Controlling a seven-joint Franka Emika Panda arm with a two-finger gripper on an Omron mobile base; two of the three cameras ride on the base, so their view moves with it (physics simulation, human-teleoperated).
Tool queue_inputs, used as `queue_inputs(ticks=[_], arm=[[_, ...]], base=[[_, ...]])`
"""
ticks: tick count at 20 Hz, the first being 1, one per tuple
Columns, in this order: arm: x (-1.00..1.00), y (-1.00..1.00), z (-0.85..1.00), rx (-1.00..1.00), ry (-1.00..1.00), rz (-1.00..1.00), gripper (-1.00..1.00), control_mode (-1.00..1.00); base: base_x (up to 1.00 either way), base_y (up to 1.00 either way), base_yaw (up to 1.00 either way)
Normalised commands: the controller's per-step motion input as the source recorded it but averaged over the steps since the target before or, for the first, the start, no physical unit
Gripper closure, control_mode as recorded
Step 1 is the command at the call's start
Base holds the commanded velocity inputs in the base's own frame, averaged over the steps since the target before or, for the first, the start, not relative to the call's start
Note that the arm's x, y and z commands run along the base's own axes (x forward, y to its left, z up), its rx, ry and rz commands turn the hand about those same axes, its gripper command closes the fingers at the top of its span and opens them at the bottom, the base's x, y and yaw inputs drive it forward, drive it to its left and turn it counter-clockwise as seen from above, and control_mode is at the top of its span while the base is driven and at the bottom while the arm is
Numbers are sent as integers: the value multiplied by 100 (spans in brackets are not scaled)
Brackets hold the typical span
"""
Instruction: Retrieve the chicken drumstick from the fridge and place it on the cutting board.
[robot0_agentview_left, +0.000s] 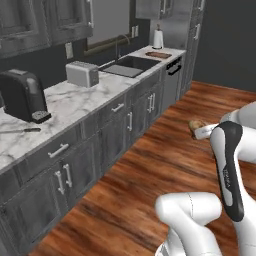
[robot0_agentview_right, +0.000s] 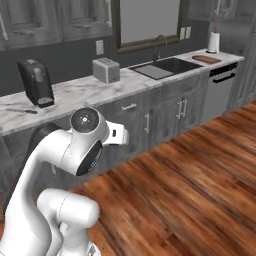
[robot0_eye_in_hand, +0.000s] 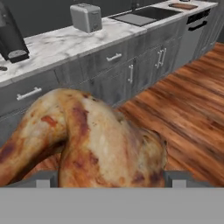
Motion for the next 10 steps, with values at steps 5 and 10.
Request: queue_inputs(ticks=[5, 10], arm=[[0, 0, 0, 0, 0, 0, 100, 100], [0, 0, 0, 0, 0, 0, 100, 100]], base=[[100, 14, -12], [100, -10, -13]])
